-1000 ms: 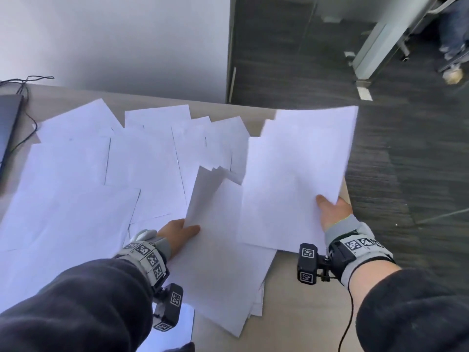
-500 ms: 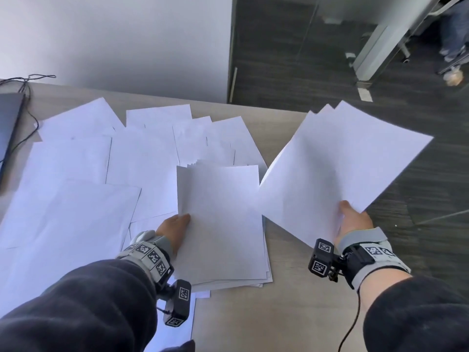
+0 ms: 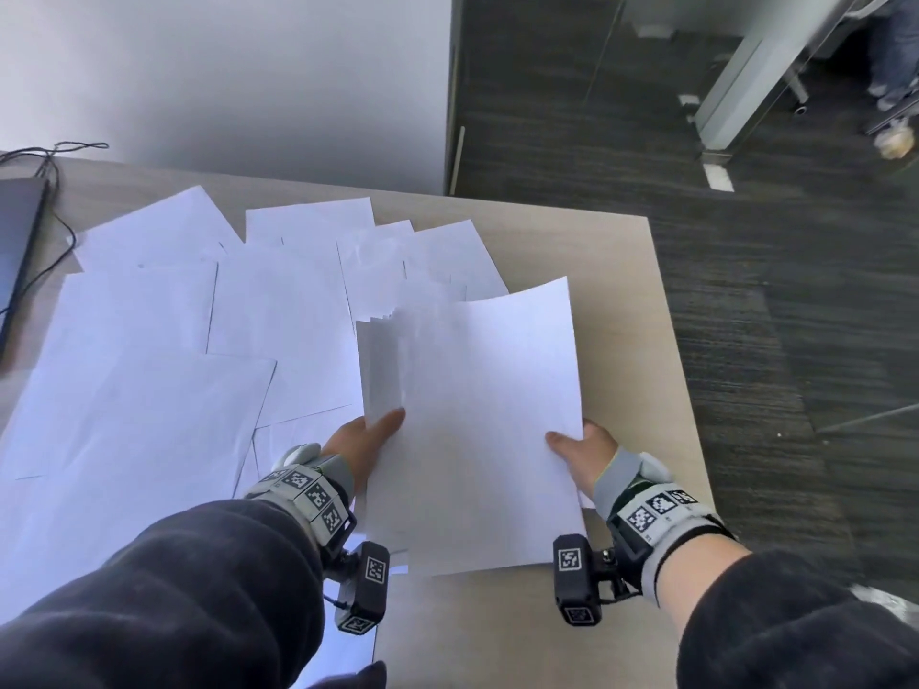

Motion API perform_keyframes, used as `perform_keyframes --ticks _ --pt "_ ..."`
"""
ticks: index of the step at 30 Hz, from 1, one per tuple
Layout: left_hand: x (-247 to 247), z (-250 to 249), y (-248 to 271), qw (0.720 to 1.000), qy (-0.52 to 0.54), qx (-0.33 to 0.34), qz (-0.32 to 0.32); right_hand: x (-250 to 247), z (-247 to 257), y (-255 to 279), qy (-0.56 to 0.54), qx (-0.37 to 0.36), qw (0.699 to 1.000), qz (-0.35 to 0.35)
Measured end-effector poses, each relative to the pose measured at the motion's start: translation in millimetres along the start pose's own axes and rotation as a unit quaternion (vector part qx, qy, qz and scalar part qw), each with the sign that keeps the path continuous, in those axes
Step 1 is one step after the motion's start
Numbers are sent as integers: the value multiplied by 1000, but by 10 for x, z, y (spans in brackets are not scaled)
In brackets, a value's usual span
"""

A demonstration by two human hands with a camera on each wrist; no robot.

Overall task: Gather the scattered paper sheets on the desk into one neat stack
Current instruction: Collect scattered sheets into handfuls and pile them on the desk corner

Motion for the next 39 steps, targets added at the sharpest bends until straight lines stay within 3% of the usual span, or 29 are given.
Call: perform_keyframes --ticks 2,6,11,15,18,21,24,26,32,39 --pt "30 0 -5 1000 -24 12 1 34 61 35 54 -26 998 1" --pt "80 16 -20 1000 -16 19 3 -179 159 121 123 -48 989 -65" --pt "186 -28 22 999 -4 32 16 90 199 227 194 -104 975 44" --pt "185 -155 109 996 -67 67 -2 89 99 258 192 -108 973 63" --pt "196 -338 256 989 -98 112 -10 -75 36 228 141 -94 985 19" --pt "254 -538 441 984 -78 157 12 -283 102 228 -19 -83 996 -23" --pt "310 -731 598 981 -28 186 44 -340 193 222 -213 -68 974 32" --pt "346 -906 727 975 14 212 62 -411 327 299 -256 -67 962 70" --pt "370 -1413 964 945 112 292 91 -965 797 507 -298 -180 937 3" --pt "519 -1423 945 946 44 305 99 -890 896 718 -185 -259 947 47"
Point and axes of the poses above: each hand's wrist, its own y-axis away from the middle knuckle, its own x-axis out of the palm, z = x × y, the point moved 9 cm from there along -y, towards the middle knuckle, and after that the axes turned 1 degree about -x, right-handed, at the moved point
